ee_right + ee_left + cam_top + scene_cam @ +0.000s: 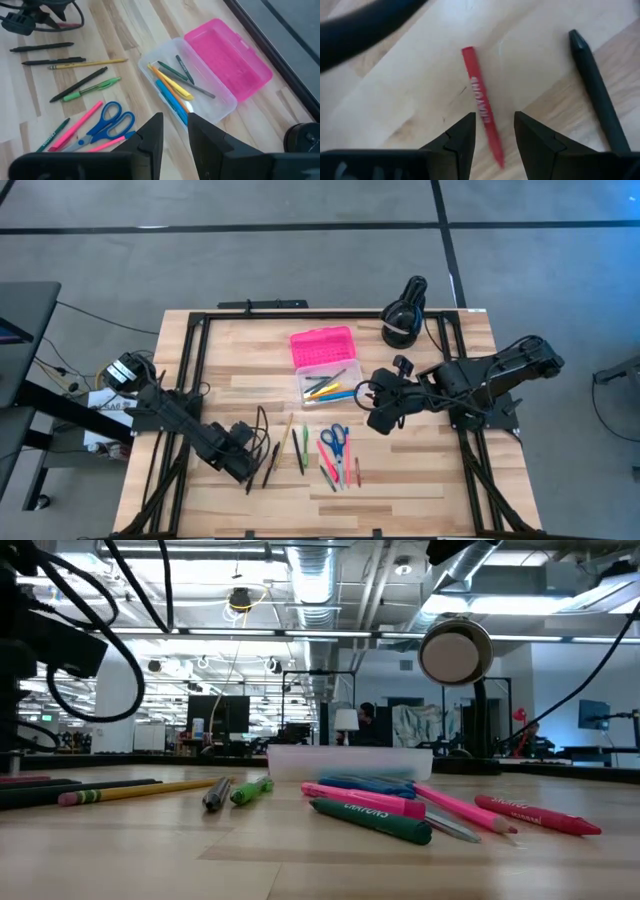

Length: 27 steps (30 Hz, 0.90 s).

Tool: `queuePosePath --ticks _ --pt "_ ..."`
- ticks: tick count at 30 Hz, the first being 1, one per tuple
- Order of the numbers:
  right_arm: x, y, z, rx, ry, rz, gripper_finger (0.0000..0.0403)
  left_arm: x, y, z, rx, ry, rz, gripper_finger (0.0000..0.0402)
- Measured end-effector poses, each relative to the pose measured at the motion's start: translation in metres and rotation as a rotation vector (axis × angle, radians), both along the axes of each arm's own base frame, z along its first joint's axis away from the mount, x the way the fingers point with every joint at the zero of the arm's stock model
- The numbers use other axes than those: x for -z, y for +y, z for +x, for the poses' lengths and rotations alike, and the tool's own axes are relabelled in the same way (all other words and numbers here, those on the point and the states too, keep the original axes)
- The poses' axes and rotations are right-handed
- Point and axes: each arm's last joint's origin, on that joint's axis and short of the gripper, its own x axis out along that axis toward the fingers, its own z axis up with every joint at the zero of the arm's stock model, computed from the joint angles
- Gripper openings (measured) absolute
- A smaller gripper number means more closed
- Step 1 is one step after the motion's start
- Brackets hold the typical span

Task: Pick & place school supplies into a supply box
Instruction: Put the red crayon into the pink supply box

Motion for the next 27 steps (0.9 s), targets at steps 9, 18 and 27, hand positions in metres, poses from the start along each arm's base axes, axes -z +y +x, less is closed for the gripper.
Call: queuePosePath --ticks 9,18,27 --pt "0.0 0.0 0.0 0.019 -0.011 0.018 0.0082 0.014 0.013 -0.003 -0.015 0.031 -0.081 0.013" --pt "0.0 0.0 0.0 0.031 -0.015 0.028 0.0082 0.015 0.019 0.002 0.002 0.043 -0.109 0.0083" --pt "0.0 0.0 0.0 0.038 -0.018 0.032 0.0082 0.015 0.023 0.004 0.045 0.052 -0.117 0.0014"
